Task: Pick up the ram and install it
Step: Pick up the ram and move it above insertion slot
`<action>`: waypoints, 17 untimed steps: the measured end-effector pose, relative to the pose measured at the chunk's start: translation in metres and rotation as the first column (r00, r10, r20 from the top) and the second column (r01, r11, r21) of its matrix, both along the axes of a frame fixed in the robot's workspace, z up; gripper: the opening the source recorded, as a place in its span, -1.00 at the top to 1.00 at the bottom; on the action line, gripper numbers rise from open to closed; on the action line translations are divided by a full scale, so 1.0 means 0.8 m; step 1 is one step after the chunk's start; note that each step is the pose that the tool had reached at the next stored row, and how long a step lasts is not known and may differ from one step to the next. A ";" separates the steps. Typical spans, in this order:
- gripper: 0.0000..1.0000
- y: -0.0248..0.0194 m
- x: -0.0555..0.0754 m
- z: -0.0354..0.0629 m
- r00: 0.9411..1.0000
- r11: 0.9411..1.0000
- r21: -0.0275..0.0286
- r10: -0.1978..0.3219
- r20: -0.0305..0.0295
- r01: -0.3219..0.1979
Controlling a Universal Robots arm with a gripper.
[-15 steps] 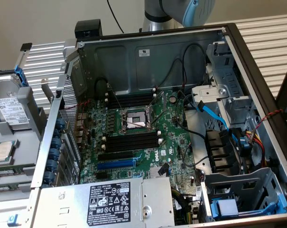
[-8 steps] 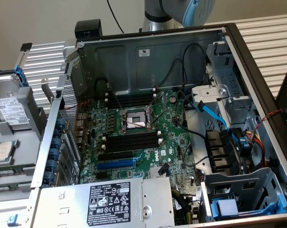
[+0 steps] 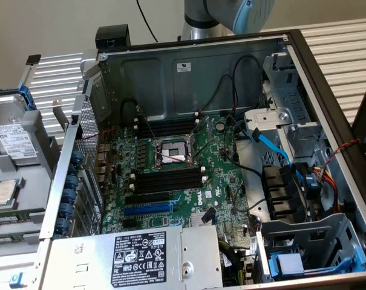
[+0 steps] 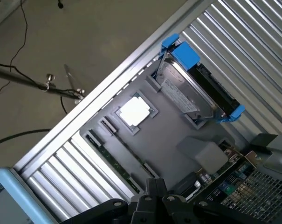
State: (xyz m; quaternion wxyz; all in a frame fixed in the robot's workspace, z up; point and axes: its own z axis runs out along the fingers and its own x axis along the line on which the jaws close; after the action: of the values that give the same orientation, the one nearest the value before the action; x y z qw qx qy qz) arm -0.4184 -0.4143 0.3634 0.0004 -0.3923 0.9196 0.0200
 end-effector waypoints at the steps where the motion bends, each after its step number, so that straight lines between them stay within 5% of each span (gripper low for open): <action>1: 0.79 -0.0001 0.000 0.000 1.000 1.000 0.000 0.016 0.001 -0.016; 3: 0.79 -0.0001 0.000 -0.001 0.999 0.999 0.000 0.041 0.008 -0.041; 8: 0.79 -0.0001 0.000 -0.002 0.995 0.996 -0.002 0.091 0.034 -0.091; 13: 0.79 0.0001 0.000 -0.003 0.986 0.987 0.001 0.162 0.040 -0.162; 17: 0.79 0.0000 0.000 -0.004 0.972 0.973 0.004 0.230 0.047 -0.230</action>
State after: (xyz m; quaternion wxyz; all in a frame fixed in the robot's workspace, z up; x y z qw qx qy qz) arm -0.4184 -0.4142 0.3603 0.0214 -0.4966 0.8676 0.0151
